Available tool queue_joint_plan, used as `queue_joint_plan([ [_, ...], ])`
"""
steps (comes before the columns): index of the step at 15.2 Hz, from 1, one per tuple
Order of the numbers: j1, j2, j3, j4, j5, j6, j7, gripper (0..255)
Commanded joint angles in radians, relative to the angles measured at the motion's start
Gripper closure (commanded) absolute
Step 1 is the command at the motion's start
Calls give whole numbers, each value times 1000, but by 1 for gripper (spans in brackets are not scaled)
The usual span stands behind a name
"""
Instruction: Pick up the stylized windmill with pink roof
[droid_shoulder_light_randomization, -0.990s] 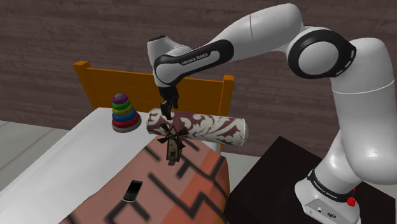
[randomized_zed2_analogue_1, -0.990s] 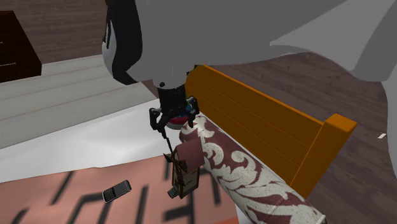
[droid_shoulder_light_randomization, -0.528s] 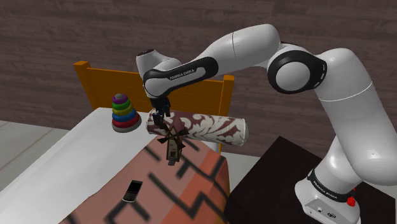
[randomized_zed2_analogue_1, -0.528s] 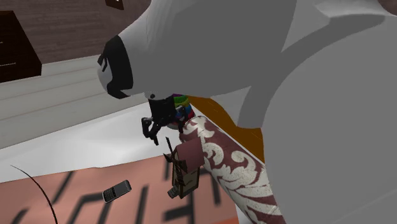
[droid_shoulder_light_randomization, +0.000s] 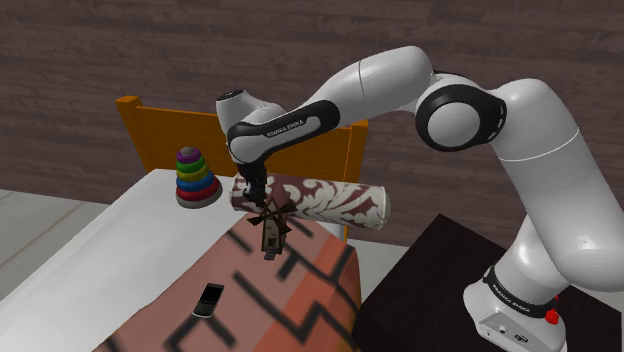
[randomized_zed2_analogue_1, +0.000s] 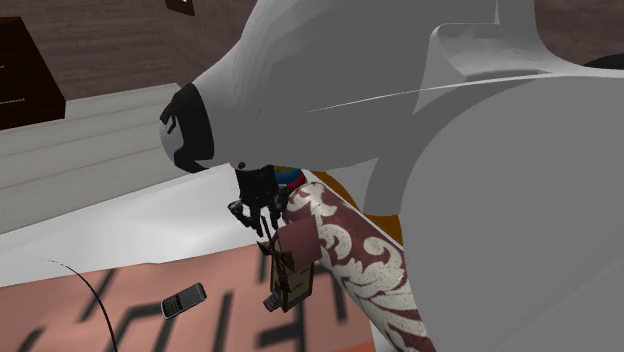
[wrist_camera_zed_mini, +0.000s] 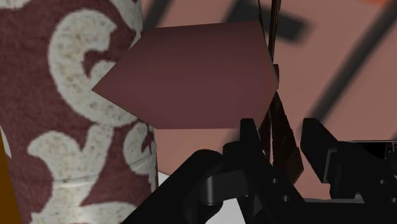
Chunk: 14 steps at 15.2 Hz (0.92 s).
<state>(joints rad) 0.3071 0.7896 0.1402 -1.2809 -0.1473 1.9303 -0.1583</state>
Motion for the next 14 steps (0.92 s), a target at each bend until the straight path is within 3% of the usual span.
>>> queue_joint_plan([
  [1,0,0,0,-1,0,1,0,255],
  [8,0,2,0,3,0,0,0,255],
  [14,0,-32,3,27,5,-58,-5,255],
])
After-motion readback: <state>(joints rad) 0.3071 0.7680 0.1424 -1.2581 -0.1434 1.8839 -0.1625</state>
